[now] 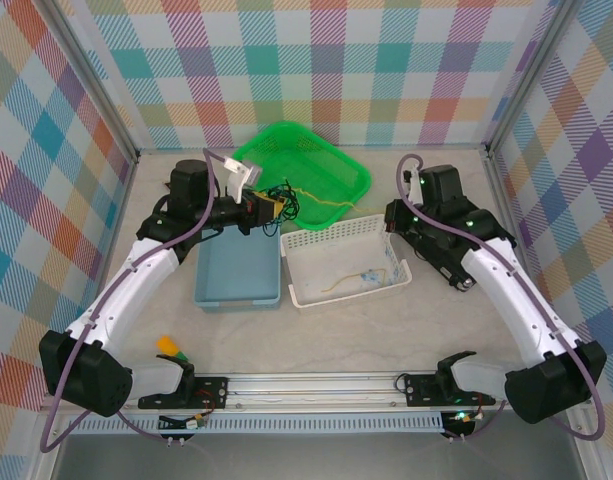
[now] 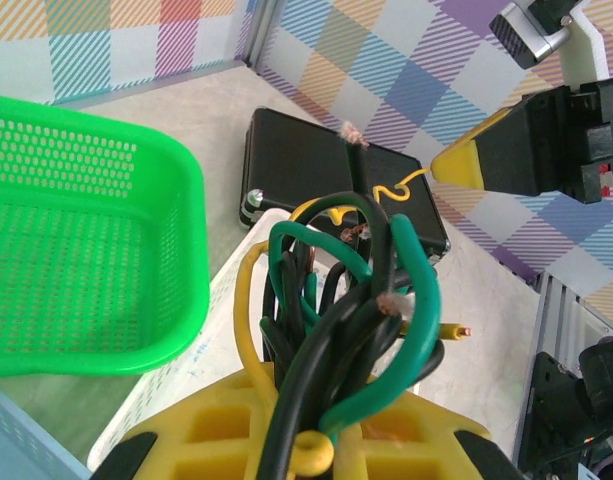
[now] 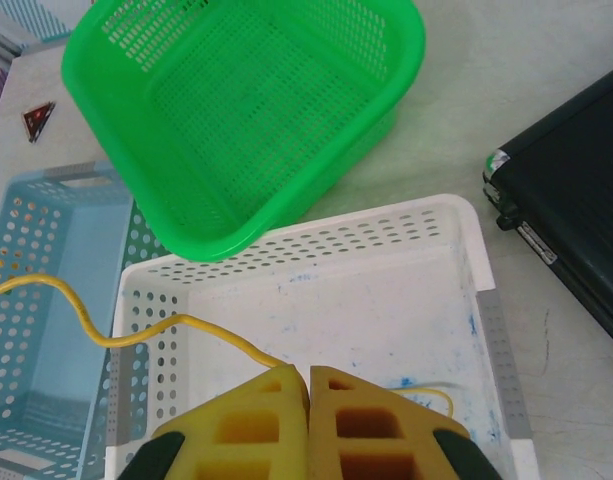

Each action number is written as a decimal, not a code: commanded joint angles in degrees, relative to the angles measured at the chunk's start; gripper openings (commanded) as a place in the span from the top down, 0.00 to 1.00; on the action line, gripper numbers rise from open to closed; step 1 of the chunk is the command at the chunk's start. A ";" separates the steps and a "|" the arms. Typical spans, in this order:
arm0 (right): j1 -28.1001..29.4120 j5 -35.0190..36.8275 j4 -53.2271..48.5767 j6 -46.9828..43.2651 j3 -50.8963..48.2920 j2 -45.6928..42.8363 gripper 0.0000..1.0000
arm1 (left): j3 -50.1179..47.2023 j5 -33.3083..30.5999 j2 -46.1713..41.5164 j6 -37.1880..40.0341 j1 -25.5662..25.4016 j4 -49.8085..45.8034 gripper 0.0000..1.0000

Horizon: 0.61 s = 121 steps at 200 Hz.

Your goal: Untangle the cables

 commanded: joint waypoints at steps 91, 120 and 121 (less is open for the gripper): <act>-16.50 9.19 -7.94 -0.82 -5.51 -5.15 1.00 | 1.40 -7.38 -4.04 3.98 2.73 -1.31 1.00; -18.65 8.62 -7.52 -0.63 -5.94 -5.78 1.00 | 1.77 -7.06 -3.52 4.46 3.17 -2.04 1.00; -18.73 8.56 -7.52 -0.59 -5.94 -5.80 1.00 | 1.76 -7.11 -3.49 4.47 3.18 -2.05 1.00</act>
